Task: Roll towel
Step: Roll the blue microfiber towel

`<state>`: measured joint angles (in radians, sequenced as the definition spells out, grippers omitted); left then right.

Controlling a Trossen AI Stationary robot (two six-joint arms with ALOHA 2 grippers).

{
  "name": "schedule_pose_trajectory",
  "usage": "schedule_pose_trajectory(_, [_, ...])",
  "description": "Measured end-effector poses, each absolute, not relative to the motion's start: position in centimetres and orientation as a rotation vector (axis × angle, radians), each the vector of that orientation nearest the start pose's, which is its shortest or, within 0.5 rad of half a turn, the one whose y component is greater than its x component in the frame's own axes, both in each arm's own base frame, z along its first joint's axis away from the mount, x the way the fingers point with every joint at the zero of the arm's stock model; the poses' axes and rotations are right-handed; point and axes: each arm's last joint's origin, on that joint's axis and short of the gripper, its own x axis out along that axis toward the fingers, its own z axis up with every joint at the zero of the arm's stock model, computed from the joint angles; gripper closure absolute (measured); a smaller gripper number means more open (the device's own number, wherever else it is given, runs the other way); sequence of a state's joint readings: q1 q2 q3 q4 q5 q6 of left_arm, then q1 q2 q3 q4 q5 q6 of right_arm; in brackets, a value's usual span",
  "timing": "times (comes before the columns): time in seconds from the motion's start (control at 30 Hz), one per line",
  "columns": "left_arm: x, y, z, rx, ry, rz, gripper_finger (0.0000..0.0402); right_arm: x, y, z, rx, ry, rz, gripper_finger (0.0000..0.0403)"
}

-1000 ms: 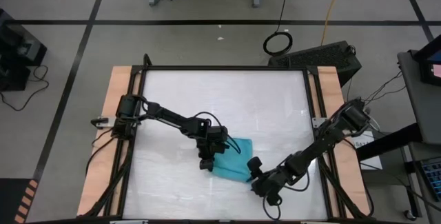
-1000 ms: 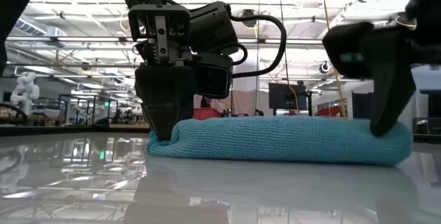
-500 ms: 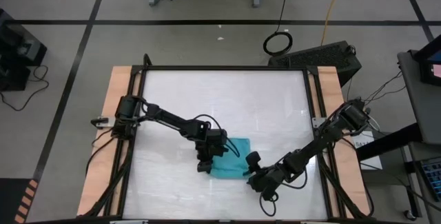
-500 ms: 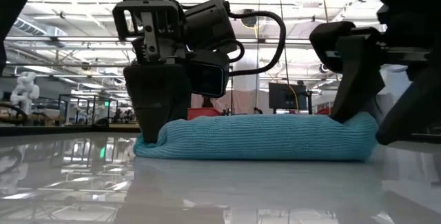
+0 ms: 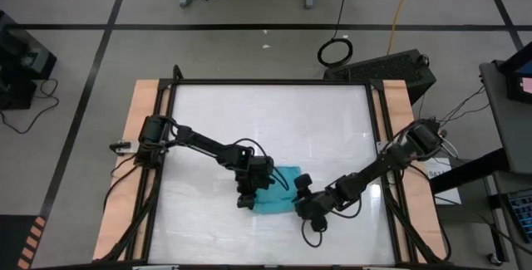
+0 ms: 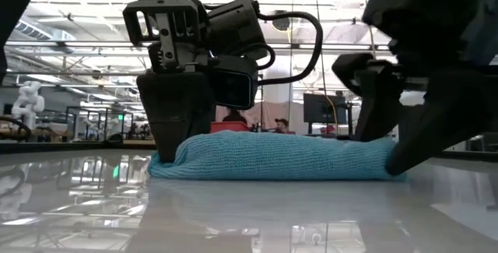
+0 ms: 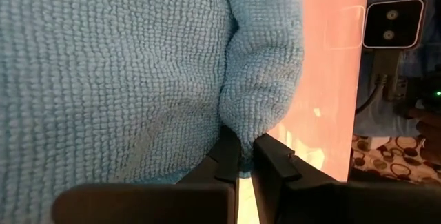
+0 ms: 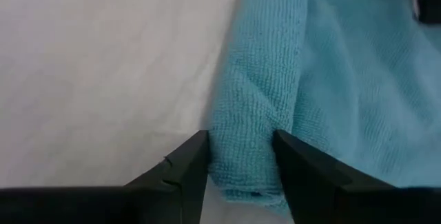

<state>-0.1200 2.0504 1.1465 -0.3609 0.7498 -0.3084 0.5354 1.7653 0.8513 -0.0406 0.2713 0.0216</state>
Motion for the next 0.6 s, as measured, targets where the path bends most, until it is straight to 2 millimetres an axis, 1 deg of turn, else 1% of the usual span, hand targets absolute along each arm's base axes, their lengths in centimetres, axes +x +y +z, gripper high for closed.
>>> schedule_pose_trajectory(0.1, [36.1, -6.4, 10.4, -0.649, 1.344, -0.564, 0.0379, 28.4, 15.5, 12.2, -0.292, 0.910, 0.208, 0.0269])
schedule_pose_trajectory(0.2, [36.0, -6.3, 11.2, -0.640, 1.326, -0.570, 0.0366, 28.6, 15.5, 11.7, -0.239, 0.926, 0.193, 0.0307])
schedule_pose_trajectory(0.27, [35.8, -6.3, 12.0, -0.626, 1.315, -0.564, 0.0347, 28.7, 15.5, 11.5, -0.210, 0.929, 0.188, 0.0339])
schedule_pose_trajectory(0.37, [35.6, -6.3, 13.3, -0.569, 1.279, -0.566, 0.0307, 28.7, 15.5, 11.5, -0.187, 0.933, 0.190, 0.0384])
schedule_pose_trajectory(0.43, [35.3, -6.4, 14.1, -0.522, 1.267, -0.568, 0.0277, 28.7, 15.5, 11.7, -0.160, 0.934, 0.197, 0.0392])
schedule_pose_trajectory(0.53, [34.9, -6.7, 15.1, -0.453, 1.249, -0.568, 0.0237, 28.8, 15.4, 11.6, -0.113, 0.942, 0.186, 0.0386])
schedule_pose_trajectory(0.6, [34.6, -6.8, 15.6, -0.410, 1.249, -0.551, 0.0217, 28.8, 15.3, 11.6, -0.089, 0.949, 0.192, 0.0387])
